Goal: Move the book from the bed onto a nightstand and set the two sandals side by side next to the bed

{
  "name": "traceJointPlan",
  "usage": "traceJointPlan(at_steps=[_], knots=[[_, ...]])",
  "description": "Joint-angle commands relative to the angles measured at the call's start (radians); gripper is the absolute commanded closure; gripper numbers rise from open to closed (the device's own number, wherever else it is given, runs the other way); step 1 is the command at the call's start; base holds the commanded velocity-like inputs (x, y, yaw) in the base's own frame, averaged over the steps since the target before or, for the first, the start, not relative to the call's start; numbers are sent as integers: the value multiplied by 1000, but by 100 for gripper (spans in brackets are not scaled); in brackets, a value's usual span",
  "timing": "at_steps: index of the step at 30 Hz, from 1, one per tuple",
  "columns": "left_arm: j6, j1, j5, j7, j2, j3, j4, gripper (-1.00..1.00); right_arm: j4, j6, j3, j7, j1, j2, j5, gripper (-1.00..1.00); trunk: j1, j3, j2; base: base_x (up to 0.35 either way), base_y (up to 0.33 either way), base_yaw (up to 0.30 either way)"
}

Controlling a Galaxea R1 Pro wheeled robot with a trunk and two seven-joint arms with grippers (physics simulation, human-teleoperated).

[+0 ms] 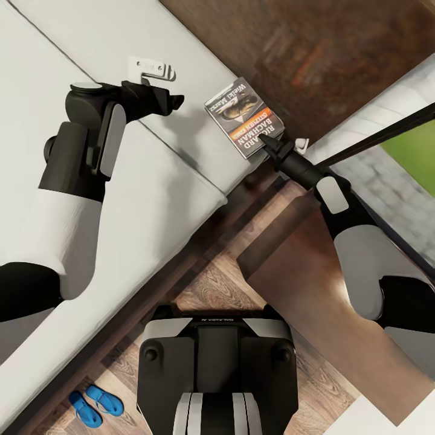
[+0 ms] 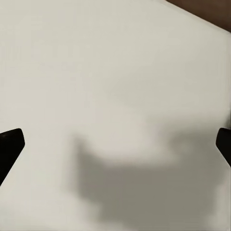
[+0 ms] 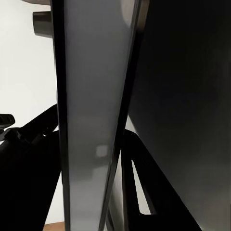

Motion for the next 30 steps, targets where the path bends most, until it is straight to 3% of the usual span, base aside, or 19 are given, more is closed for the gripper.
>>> traceJointPlan(at_steps=[1,13,30], knots=[[6,1,4,0,-1,0,-2,-100,0,6,-1,1,0,0,-3,100,0,0,0,0,0,0],[9,12,7,-2,-3,0,-8,-100,-7,6,0,1,0,0,-2,100,0,0,0,-8,0,0],[13,13,4,-11,-5,0,-8,-100,-10,7,0,1,0,-1,-2,100,-65,53,119,0,0,0]])
